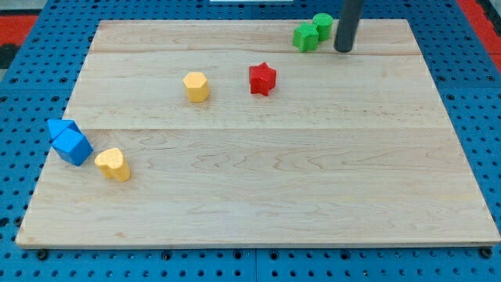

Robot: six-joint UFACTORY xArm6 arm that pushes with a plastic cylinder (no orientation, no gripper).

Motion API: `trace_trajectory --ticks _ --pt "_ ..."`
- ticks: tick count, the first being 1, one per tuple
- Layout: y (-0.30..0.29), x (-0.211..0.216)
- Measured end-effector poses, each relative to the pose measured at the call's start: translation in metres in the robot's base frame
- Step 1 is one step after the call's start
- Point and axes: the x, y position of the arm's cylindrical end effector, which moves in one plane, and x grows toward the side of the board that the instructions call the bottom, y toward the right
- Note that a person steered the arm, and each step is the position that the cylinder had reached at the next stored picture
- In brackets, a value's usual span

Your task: Move the yellow heart to the yellow hexagon

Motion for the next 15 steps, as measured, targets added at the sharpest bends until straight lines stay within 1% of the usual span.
trace_trajectory --ticks 1,2,3,4,5,6,7,8,9,10,11,12,13,14,15 --pt "-0.011 0.026" --pt "-0.079 0.079" --pt "-0.164 0.08" --pt "-0.156 0.122" --pt "-0.152 0.244" --pt "-0.228 0.333" --pt "-0.305 0.334" --pt "-0.341 0.287" --pt "-0.358 0.248" --pt "-0.35 0.208" --pt "-0.328 0.164" --pt "-0.297 0.129" --pt "-0.251 0.146" --pt "-0.3 0.222" --pt "-0.393 0.235"
